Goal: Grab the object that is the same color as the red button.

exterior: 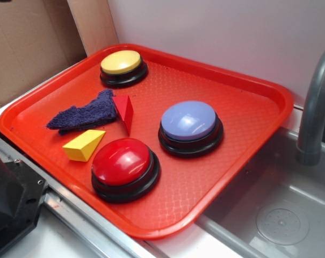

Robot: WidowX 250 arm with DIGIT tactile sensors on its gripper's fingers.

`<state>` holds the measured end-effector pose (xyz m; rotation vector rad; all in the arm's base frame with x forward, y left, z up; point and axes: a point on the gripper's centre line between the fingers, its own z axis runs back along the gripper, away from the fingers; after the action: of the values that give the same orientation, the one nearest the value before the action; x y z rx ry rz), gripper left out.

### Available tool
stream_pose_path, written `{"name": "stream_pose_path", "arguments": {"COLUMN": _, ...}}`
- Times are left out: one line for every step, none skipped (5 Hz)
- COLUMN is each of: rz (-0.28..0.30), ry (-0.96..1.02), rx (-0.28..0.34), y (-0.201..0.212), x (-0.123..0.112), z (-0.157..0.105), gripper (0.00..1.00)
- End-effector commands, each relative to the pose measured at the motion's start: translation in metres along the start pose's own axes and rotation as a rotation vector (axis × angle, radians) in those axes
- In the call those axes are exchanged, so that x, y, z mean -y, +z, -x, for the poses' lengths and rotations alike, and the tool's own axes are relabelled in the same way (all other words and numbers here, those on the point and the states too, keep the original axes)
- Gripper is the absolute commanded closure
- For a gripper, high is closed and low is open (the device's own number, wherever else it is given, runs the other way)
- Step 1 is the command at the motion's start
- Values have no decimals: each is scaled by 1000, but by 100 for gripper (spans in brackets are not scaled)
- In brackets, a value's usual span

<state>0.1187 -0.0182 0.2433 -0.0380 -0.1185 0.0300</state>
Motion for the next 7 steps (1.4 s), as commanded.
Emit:
{"name": "stream_pose_path", "arguments": {"rz": 0, "ry": 0, "rx": 0, "y": 0, "x": 0, "z": 0, "gripper": 0}}
{"name": "stream_pose_path", "arguments": {"rz": 44, "ry": 117, "rx": -4, "y": -4, "x": -5, "z": -3, "gripper": 0}}
{"name": "stream_pose_path", "arguments": {"rz": 62, "ry": 222, "rx": 2, "y": -12, "x": -10, "z": -8, "gripper": 0}}
{"name": "stream_pose_path", "arguments": {"rz": 36, "ry": 415, "rx": 26, "y": -36, "x": -19, "z": -19, "gripper": 0}}
{"name": "stream_pose_path", "arguments": {"rz": -1, "ry": 630, "rx": 64, "y": -67, "x": -30, "z": -34, "gripper": 0}}
{"name": "stream_pose_path", "arguments": {"rz": -10, "ry": 746, "rx": 79, "y": -96, "x": -34, "z": -48, "gripper": 0}}
{"name": "stream_pose_path", "arguments": {"rz": -35, "ry": 852, "rx": 127, "y": -135, "x": -38, "z": -65, "gripper": 0}}
